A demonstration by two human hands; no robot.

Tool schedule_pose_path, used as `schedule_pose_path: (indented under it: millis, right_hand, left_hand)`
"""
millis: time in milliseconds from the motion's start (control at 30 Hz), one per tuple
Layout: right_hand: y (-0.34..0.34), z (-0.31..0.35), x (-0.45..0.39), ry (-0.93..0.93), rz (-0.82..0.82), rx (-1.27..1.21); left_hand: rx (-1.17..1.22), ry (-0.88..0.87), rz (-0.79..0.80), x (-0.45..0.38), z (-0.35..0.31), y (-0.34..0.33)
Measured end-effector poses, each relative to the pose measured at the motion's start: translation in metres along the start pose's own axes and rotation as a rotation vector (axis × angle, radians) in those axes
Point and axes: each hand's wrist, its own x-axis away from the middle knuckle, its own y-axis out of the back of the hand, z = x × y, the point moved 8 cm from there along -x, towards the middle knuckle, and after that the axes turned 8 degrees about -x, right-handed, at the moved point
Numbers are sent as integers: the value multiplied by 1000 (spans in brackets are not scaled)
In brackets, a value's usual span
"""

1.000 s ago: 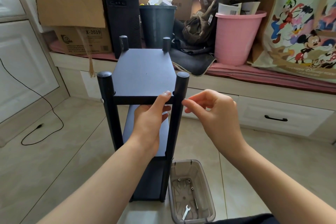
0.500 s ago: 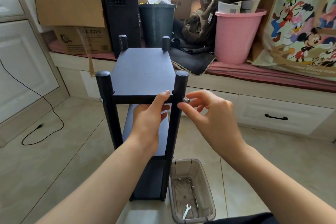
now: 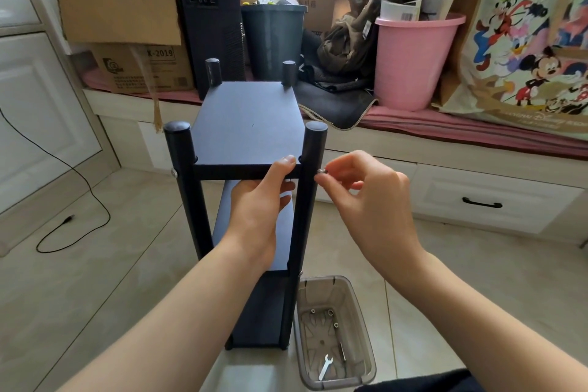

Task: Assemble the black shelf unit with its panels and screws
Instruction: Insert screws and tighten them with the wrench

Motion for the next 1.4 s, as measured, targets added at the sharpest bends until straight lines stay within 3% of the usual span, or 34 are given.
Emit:
schedule_pose_path:
  millis: [1000, 1400]
  right_hand:
    - [-8, -5, 1, -46, 91, 108]
    - [0, -1, 3, -24, 45, 80]
  left_hand:
    - [17, 7, -9, 1, 0, 2]
    - [5, 10, -6, 1, 0, 1]
